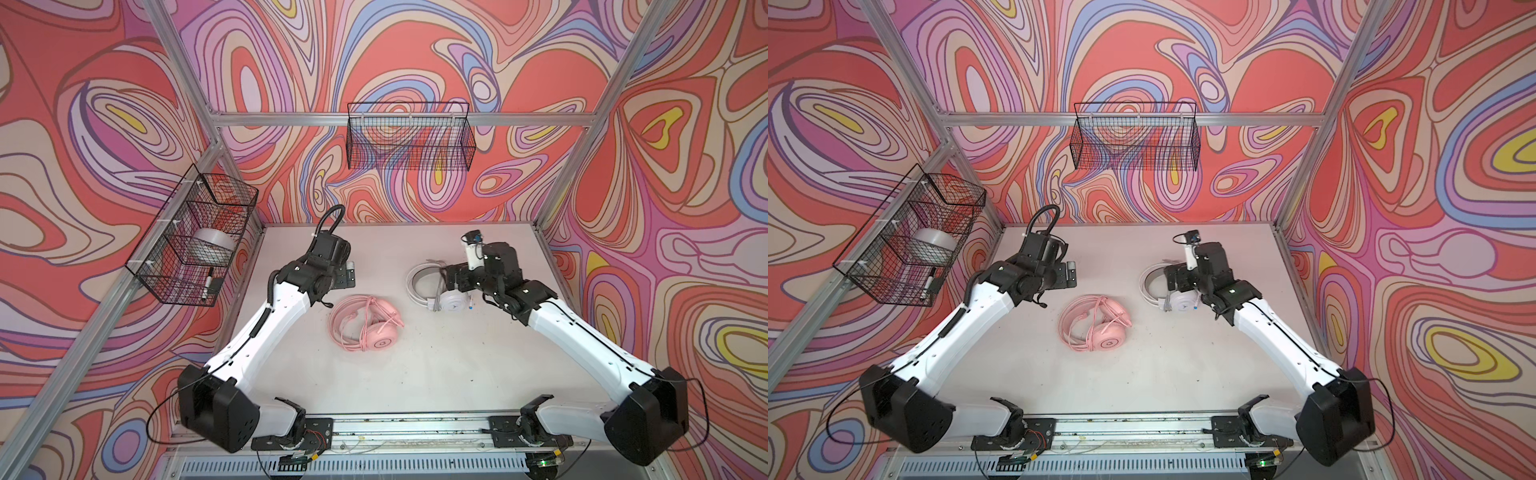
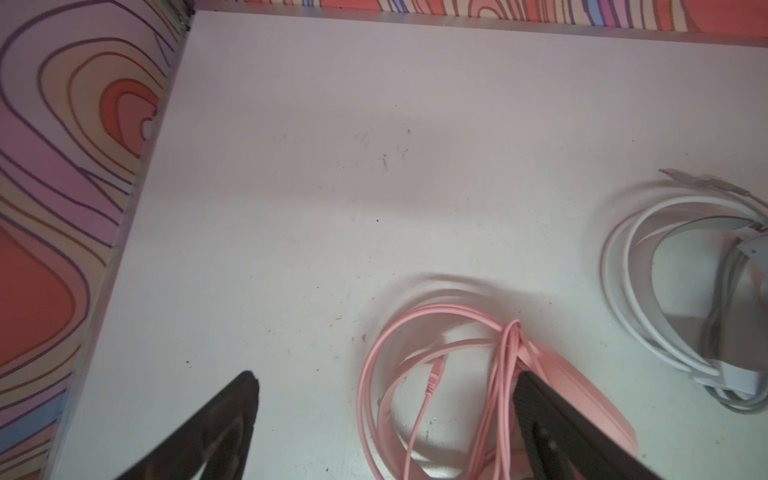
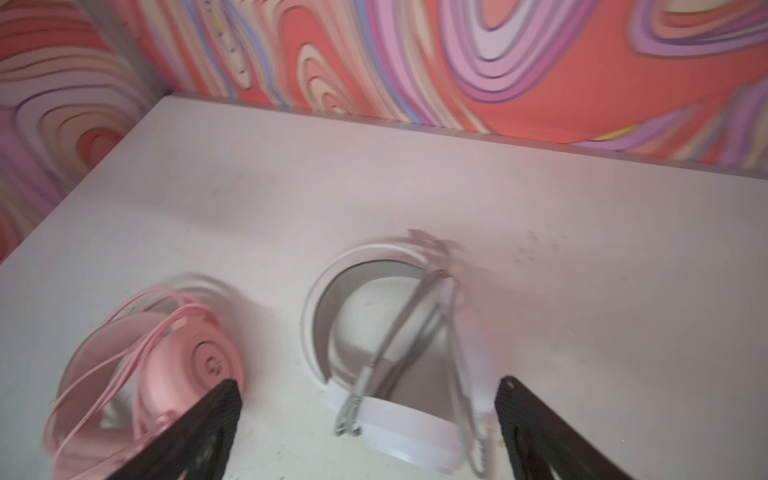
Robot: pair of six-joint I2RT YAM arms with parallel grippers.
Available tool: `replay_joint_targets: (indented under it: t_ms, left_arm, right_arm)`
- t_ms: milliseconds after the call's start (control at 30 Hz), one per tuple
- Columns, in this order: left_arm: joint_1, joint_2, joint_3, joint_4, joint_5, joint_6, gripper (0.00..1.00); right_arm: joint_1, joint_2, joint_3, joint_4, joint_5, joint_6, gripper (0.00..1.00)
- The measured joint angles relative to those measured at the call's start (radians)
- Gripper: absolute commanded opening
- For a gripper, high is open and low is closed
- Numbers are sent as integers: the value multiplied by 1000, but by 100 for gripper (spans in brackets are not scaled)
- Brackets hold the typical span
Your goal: Wrap the headphones
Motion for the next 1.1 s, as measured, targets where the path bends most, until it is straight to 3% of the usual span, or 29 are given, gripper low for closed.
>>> replay_joint_targets:
  t_ms: [233,500,800,1100]
  left_arm:
    - [101,-198,-305,257,-124,53,100]
    - [171,-282,-601,558,-188,112,100]
    - [172,-190,-764,939,-226,219,100]
    - [177,43,-876,1331,-225,322,100]
  right_arm:
    - [-213,-150,-227,111,232,155,99]
    - [-353,-113,-499,351,398,223,99]
    - [-355,116,-637,815,468,131,98]
    - [-355,309,-643,1168,400,36,98]
